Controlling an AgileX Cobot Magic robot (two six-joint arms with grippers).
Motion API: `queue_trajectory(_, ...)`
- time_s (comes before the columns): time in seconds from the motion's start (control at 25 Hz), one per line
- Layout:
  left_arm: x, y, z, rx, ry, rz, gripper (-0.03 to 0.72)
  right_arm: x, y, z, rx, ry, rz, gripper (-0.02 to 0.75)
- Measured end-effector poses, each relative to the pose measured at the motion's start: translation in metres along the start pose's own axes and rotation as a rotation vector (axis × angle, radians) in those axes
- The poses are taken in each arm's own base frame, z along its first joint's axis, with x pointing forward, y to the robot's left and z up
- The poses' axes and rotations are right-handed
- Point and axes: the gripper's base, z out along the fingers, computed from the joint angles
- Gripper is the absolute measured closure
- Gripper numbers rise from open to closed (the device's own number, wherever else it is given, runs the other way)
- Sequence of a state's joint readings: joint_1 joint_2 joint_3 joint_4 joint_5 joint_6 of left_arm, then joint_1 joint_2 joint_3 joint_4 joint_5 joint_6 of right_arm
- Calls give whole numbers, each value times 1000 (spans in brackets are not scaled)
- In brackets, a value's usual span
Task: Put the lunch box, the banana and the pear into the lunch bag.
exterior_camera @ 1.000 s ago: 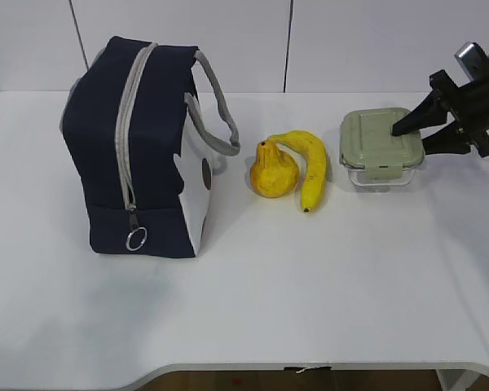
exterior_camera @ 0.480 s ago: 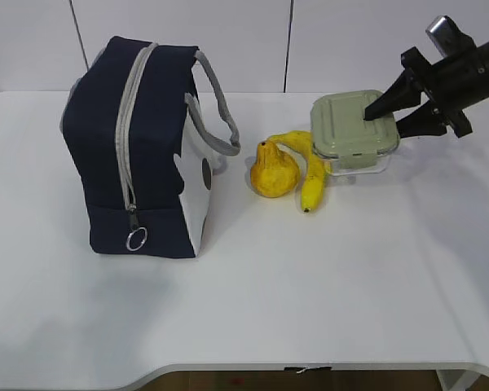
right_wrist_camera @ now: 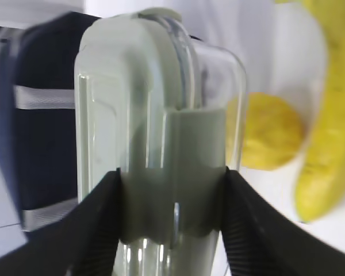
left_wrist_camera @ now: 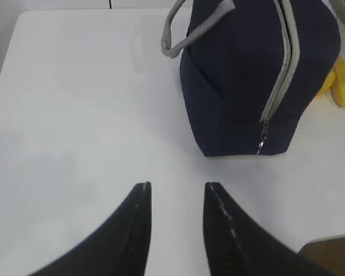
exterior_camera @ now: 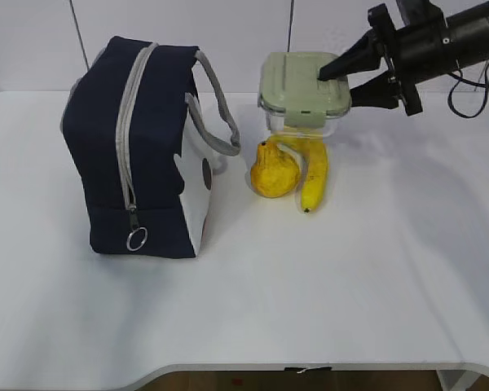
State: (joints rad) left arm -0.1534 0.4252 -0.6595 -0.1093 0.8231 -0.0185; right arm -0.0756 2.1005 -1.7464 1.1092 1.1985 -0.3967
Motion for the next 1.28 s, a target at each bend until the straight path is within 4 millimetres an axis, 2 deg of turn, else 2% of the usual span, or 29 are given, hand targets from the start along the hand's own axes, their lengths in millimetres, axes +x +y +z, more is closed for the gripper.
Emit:
queue_trajectory(0.32, -56, -9, 63, 92, 94, 1, 452, 4, 21, 18, -104, 7, 15, 353)
queue_trajectory(0.56, -89, -11, 111, 114, 175, -24, 452, 5, 37, 27, -197, -8, 35, 353)
queue_trajectory(0.76, -104, -14, 146, 152, 224, -51, 451, 5, 56, 35, -239, -5, -3, 353)
queue_trajectory(1.04, -119, -13, 196, 179, 278, -6, 425, -3, 101, 29, -291, -39, -146, 354)
queue_trajectory(1.28, -133, -18, 229, 250, 302, -9, 393, 2, 133, 34, -337, -16, -231, 354)
